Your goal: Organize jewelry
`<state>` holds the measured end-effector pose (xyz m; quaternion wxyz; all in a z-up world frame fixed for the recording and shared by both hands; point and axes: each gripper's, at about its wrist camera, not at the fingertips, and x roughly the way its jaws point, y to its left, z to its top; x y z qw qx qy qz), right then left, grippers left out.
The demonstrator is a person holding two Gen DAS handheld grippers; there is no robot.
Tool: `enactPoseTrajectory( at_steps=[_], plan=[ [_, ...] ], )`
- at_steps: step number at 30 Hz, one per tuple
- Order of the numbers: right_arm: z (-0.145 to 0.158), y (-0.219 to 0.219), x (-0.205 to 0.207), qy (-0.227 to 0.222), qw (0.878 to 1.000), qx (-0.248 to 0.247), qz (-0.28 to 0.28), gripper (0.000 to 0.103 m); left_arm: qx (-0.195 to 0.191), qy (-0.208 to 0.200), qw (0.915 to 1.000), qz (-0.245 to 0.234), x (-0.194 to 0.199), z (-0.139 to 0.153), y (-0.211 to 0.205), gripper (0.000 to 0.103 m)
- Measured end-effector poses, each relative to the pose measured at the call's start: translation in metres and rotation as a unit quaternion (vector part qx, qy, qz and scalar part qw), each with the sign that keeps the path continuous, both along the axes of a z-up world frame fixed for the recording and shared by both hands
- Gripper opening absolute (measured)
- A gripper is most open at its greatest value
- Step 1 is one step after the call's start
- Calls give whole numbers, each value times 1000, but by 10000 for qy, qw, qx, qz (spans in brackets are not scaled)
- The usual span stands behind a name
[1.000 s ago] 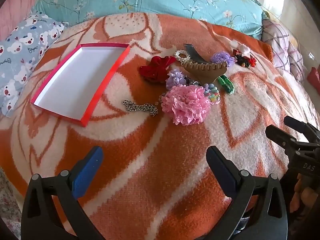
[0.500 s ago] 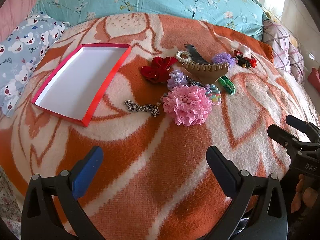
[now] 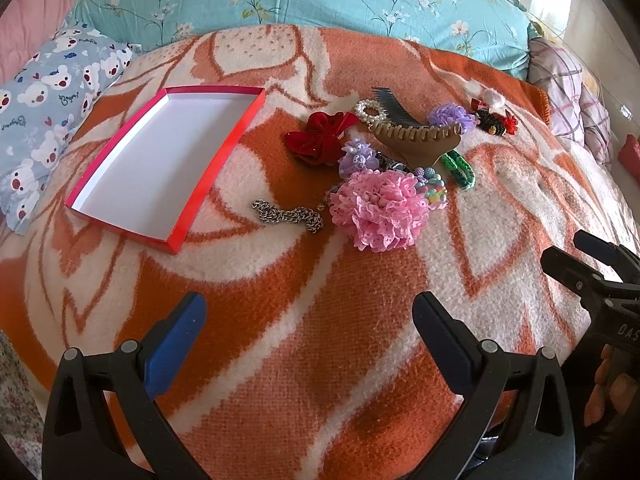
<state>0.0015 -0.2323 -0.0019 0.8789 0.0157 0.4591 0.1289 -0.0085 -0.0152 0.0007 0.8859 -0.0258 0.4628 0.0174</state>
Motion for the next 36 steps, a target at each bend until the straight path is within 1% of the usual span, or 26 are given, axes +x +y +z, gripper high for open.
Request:
enactPoseTrajectory(
  at_steps=[19,36],
  plan=[
    [-3,-2,5,0,9995,305,53,98,33,57,10000,0,5,-5,-1,103],
    [-13,-3,17,59,9986,512,113,98,-25,159,9999,-2,20,-14,2,103]
  ],
)
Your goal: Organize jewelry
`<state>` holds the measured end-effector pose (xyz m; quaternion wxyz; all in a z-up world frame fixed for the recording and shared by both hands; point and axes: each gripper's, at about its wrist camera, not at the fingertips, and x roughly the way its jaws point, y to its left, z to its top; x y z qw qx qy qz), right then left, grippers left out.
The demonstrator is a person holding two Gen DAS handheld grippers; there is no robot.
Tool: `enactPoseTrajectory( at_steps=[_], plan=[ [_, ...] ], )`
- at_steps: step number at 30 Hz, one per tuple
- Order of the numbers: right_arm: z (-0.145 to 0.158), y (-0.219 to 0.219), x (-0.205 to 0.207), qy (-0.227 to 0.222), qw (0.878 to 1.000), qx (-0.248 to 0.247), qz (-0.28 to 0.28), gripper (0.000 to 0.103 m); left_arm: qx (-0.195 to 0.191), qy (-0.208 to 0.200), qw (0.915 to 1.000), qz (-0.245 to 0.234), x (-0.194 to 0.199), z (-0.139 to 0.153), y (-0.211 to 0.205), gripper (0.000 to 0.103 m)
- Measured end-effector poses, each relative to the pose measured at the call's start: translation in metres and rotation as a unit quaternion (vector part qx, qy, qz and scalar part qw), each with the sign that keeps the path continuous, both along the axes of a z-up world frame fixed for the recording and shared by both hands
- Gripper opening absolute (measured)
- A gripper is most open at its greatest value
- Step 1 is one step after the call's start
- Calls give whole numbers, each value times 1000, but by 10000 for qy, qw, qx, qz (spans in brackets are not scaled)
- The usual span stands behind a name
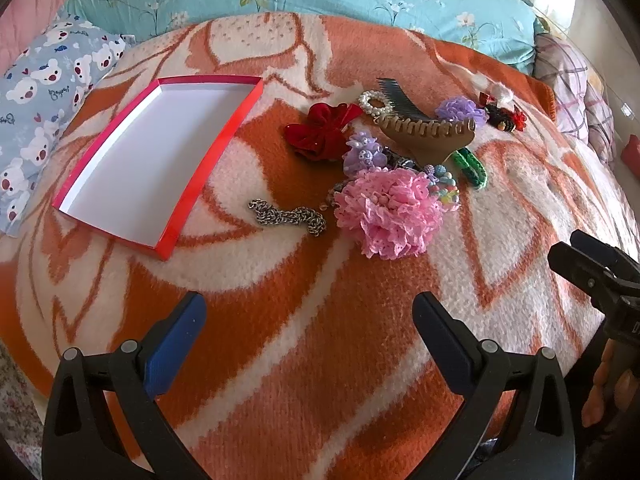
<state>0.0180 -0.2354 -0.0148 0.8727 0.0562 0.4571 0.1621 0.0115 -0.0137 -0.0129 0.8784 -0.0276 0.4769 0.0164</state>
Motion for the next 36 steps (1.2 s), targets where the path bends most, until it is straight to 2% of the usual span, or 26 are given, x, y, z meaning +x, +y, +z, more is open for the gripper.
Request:
enactPoseTrajectory(
  at_steps=[18,23,26,30,33,34,36],
  plan=[
    [-13,-5,35,22,9998,177,-58,93,-259,-39,9995,-174,31,1,-4,103],
    [-18,-5,55,-87,9998,175,-85,85,-442,-55,9985,-306,46,-1,-11,103],
    [-28,-7,74,13,9998,127,-160,77,-537,-68,9978,-389,56,-3,-16,103],
    [-46,-2,100,143,9997,-27,-213,74,-664,37,9966,-491,72,-13,-21,102],
    [-64,2,115,350,9991,-105,-229,64,-729,205,9956,-553,83,-26,-25,95],
    [-69,2,119,427,9987,-142,-245,56,-782,294,9948,-580,88,-33,-26,91],
    [-74,1,121,444,9984,-140,-307,43,-872,411,9935,-606,92,-41,-27,76]
  ],
)
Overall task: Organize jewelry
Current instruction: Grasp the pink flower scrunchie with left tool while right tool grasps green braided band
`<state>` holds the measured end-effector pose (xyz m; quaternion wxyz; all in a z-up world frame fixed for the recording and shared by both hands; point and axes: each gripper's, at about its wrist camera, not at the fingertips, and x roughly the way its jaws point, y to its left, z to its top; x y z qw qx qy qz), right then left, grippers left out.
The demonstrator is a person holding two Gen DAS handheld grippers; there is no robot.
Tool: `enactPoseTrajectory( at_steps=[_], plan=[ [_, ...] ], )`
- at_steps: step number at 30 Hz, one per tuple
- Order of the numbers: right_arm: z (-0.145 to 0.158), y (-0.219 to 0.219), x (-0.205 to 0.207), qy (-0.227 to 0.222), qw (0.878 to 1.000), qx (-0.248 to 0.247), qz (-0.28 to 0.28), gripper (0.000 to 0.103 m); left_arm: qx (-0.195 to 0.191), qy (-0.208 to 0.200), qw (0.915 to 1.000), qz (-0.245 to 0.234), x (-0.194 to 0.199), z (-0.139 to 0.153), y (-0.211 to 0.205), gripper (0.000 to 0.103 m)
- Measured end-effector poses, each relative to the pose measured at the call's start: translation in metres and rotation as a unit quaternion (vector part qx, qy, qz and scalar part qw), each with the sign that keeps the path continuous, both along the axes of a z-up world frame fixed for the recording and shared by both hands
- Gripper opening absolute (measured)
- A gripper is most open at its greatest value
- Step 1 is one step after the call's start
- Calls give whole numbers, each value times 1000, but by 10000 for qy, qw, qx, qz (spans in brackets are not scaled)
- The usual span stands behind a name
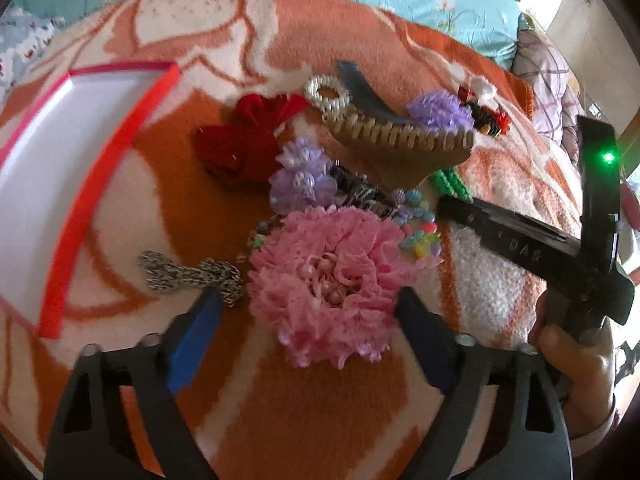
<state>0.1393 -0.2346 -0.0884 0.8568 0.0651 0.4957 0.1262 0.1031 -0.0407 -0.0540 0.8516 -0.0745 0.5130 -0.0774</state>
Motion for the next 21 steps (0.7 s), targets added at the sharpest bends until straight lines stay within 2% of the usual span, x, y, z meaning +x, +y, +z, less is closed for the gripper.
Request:
enactPoseTrajectory(
  at_steps=[1,2,5,10,21],
  plan=[
    [1,-2,-1,-27,10000,38,-11,29,-89,91,9999,-34,2,-5,0,58],
    [2,-4,-3,-24,9999,115,-11,22,-169,137,9997,-61,2,-7,1,42],
    [6,-11,-8,-45,9997,246,-18,22,-294,95,9994,-131,-2,-6,1,27],
    [17,-17,-27,-107,9991,404,8,21,-310,-86,9993,-187,-14,7,5,22],
    [52,-8,-69,-339,9968,676,265,21,-360,-332,9988,-21,-39,27,33,21]
  ],
)
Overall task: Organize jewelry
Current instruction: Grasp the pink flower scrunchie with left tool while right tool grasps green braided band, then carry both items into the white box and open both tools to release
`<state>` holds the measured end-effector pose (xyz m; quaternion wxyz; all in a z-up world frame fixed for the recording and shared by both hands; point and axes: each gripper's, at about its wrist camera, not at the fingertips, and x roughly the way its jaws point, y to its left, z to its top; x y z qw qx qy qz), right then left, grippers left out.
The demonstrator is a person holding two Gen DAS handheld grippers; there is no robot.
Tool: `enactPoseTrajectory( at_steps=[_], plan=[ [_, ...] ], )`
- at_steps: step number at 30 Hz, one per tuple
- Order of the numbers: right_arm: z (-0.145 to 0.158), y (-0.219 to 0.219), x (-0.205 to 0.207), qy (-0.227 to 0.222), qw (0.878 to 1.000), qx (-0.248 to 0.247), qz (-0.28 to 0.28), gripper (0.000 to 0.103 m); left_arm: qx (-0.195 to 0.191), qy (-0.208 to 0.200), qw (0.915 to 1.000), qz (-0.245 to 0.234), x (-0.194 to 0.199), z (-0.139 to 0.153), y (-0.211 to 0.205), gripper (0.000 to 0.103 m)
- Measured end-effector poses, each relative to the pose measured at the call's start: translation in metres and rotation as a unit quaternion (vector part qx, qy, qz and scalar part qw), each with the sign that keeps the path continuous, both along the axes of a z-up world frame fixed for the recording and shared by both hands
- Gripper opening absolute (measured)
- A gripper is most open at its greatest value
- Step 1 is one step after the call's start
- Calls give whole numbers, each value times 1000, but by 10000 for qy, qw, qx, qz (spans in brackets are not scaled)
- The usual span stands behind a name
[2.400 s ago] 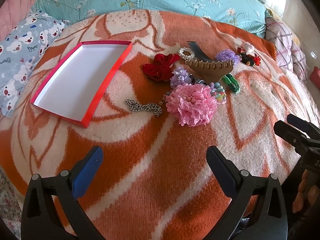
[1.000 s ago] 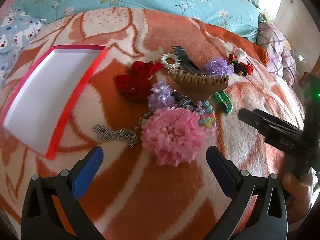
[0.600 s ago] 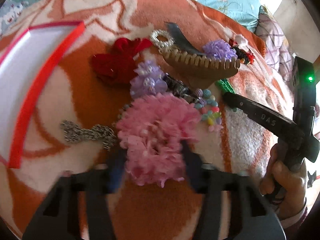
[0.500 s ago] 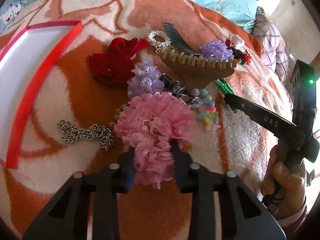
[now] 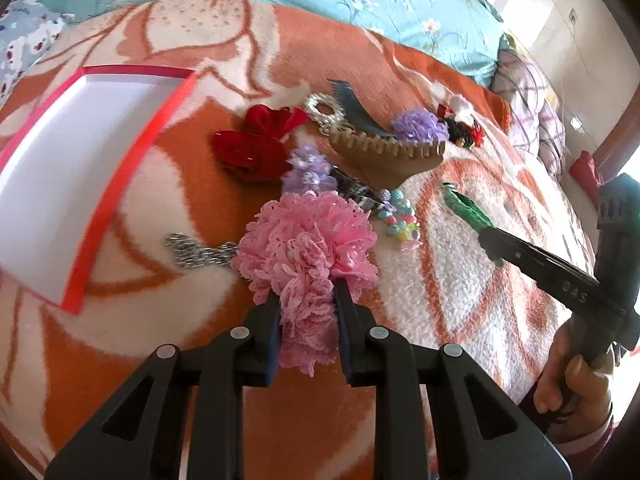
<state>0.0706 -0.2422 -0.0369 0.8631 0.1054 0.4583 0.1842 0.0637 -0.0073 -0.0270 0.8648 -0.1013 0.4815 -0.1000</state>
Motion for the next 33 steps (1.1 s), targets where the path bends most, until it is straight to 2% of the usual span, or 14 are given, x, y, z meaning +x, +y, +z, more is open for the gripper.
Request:
enactPoseTrajectory(
  at_steps=[7,13,18,24,33],
  plan=[
    [10,36,-8,-55,9986,294,443,21,46,-155,9992,357,-11,11,37,21],
    [5,77,-7,16,9956,484,806,21,125,-203,9965,797,-11,13,77,21],
    [0,120,0,91,9910,729,1120,21,137,-238,9912,1294,-13,14,119,21],
    [-11,192,11,266,9809,1103,1577,21,177,-275,9828,1820,-21,17,165,21],
    [-33,287,38,382,9684,1205,2151,21,237,-288,9717,2334,-32,18,212,21]
  ],
)
